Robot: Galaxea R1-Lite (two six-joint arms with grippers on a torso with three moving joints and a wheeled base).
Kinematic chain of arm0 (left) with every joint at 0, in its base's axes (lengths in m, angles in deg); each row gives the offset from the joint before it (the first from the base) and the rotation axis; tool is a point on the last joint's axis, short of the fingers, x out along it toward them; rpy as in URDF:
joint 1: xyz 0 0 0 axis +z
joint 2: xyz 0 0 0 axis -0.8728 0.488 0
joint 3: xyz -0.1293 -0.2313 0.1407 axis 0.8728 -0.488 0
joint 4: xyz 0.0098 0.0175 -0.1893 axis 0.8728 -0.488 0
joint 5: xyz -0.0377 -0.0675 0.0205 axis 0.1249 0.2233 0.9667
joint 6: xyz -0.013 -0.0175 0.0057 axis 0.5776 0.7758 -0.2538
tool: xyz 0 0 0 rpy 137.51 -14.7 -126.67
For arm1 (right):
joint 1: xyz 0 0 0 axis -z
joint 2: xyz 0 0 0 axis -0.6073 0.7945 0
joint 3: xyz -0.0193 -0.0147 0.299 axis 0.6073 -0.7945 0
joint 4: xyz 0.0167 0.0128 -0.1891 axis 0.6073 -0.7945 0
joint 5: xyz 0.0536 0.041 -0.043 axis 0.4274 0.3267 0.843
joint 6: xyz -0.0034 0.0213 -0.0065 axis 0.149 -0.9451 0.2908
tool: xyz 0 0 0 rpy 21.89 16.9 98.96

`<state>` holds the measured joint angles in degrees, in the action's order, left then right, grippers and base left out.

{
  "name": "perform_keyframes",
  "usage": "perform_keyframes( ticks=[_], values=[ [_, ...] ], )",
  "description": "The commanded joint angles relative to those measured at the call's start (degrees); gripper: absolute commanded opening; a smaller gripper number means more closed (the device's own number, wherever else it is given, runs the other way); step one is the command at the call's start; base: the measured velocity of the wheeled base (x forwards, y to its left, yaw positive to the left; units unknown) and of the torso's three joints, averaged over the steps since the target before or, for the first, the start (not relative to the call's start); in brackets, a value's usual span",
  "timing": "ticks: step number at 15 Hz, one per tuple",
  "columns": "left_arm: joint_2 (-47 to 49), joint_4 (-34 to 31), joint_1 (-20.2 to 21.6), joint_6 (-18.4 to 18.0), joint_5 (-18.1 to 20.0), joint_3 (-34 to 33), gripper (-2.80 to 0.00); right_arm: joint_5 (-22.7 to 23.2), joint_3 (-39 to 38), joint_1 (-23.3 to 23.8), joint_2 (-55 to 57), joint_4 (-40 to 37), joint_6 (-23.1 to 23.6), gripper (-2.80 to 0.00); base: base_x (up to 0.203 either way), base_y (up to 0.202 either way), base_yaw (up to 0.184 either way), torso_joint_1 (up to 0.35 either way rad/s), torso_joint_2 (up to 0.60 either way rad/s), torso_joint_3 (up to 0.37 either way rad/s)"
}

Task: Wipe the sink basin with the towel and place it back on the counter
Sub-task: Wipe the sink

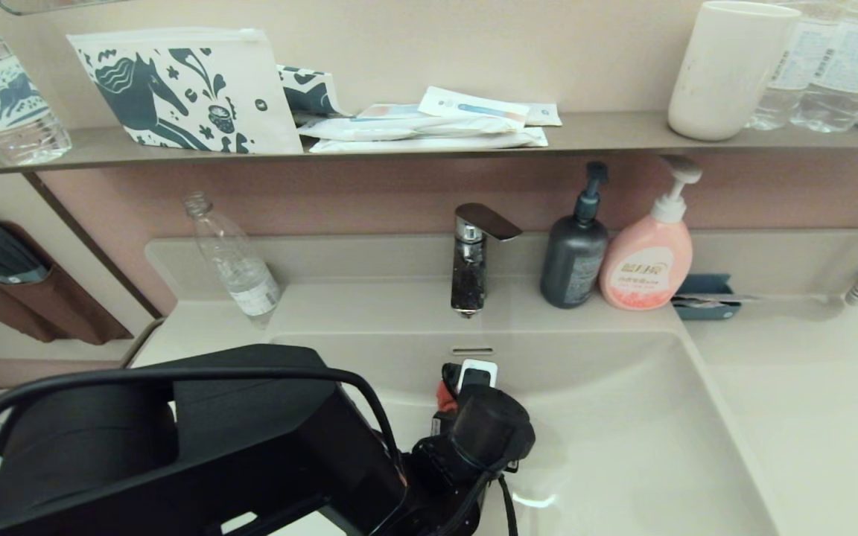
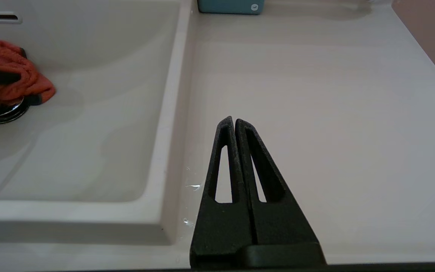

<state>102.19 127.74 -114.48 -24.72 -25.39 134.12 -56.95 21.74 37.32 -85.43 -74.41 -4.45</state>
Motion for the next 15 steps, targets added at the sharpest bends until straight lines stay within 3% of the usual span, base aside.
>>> perform_keyframes(
  ticks=[1, 5, 7, 9, 15],
  values=[
    [-0.2, -3.9, -1.4, 2.9, -0.2, 0.8, -2.80, 0.0, 0.0, 0.0, 0.1, 0.0, 0.0, -2.80, 0.000, 0.000, 0.000, 0.000, 0.00, 0.000],
    [-0.5, -9.4, -3.0, 5.6, -2.8, 1.5, -2.80, 0.0, 0.0, 0.0, 0.1, 0.0, 0.0, -2.80, 0.000, 0.000, 0.000, 0.000, 0.00, 0.000],
    [-0.8, -15.9, -3.7, 9.6, -3.2, 3.1, -2.80, 0.0, 0.0, 0.0, 0.1, 0.0, 0.0, -2.80, 0.000, 0.000, 0.000, 0.000, 0.00, 0.000],
    [-2.4, -21.3, -4.6, 12.9, -3.0, 4.1, -2.80, 0.0, 0.0, 0.0, 0.1, 0.0, 0.0, -2.80, 0.000, 0.000, 0.000, 0.000, 0.00, 0.000],
    [-4.2, -37.7, -6.9, 18.4, -0.8, 6.3, -2.80, 0.0, 0.0, 0.0, 0.1, 0.0, 0.0, -2.80, 0.000, 0.000, 0.000, 0.000, 0.00, 0.000]
  ],
)
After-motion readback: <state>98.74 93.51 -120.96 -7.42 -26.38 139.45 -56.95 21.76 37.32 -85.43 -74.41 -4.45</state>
